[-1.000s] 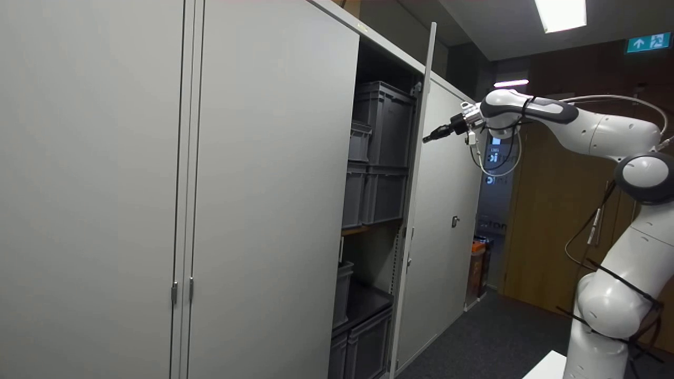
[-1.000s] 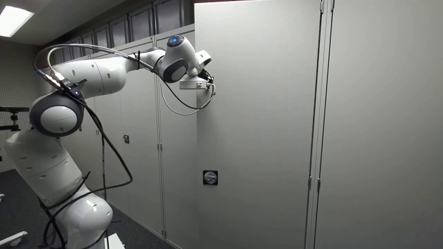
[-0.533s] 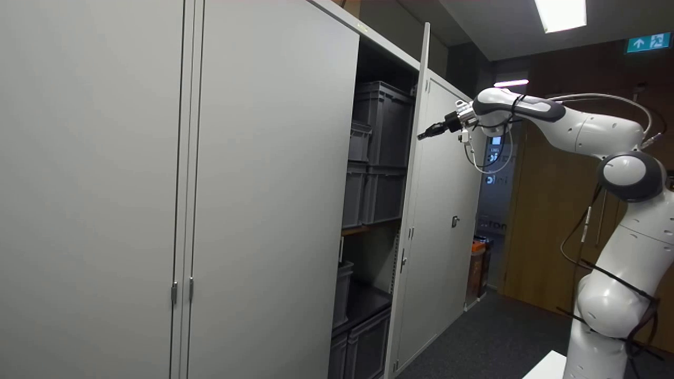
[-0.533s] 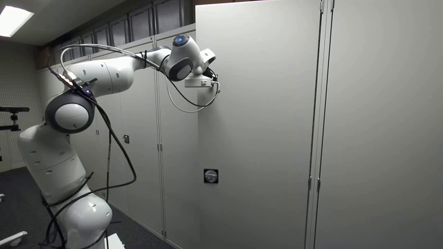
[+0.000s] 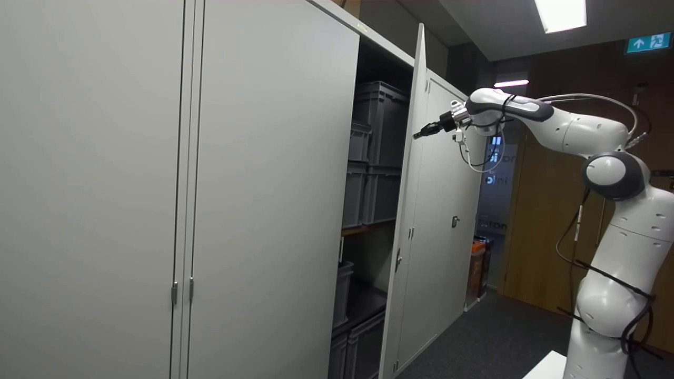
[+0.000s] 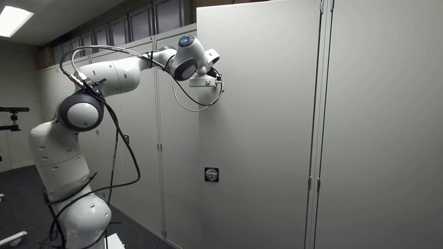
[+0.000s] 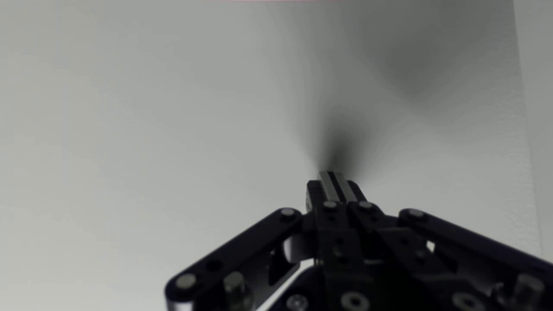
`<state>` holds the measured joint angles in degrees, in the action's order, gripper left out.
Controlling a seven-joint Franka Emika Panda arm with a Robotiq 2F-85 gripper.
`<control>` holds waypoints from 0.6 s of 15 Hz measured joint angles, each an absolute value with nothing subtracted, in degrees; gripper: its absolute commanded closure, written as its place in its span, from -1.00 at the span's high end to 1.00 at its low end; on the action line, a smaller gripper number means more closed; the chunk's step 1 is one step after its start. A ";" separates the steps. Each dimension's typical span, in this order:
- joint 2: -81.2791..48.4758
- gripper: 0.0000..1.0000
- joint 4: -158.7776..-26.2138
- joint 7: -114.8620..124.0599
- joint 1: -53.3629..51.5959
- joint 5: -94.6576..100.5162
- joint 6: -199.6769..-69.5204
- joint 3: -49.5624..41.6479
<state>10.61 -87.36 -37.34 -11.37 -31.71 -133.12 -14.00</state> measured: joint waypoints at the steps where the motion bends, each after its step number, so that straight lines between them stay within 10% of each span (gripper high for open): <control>1: 10.04 -1.00 -86.69 -37.36 -11.01 -32.04 -132.81 -13.71; 9: 5.23 -1.00 -80.57 -37.44 -7.81 -34.09 -129.22 -10.97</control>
<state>5.23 -80.57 -37.44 -7.81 -34.09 -129.22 -10.97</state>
